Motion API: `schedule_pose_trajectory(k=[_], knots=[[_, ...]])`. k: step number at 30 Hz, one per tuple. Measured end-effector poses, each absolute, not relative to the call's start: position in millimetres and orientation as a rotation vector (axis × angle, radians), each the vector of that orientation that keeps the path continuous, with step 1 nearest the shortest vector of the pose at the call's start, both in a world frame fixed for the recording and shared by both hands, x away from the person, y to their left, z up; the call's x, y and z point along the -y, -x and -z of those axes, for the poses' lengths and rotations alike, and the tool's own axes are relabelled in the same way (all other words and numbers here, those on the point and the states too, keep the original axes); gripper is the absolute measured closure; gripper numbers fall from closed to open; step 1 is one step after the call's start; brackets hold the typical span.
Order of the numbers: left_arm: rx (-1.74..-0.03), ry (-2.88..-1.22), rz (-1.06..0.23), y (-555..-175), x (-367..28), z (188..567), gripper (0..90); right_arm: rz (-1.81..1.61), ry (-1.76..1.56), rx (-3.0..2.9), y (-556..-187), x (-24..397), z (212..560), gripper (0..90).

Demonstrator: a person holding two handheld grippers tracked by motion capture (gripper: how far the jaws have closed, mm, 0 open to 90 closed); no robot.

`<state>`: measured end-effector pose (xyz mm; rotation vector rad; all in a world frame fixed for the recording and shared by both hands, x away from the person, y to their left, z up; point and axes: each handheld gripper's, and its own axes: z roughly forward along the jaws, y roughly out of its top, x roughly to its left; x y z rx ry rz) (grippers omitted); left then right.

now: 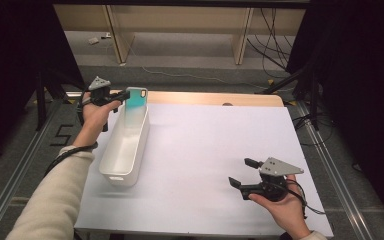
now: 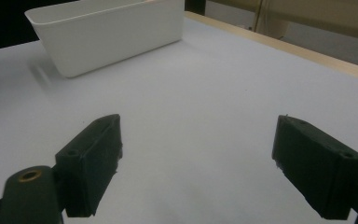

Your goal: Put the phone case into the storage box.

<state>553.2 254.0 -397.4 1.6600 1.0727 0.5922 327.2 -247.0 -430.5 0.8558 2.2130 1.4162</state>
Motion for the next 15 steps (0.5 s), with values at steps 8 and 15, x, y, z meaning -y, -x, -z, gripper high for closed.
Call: schedule_pose_trajectory(k=[8, 15], knots=[[-1.077, -1.66, -0.583, -552.3, -255.2, 401.5, 82.3, -1.414, -0.854, -2.218, -327.3, 246.5, 430.8, 17.1], [-1.081, -1.663, -0.582, -552.1, -255.8, 402.9, 82.3, -1.412, -0.856, -2.216, -327.4, 246.2, 431.1, 17.1]])
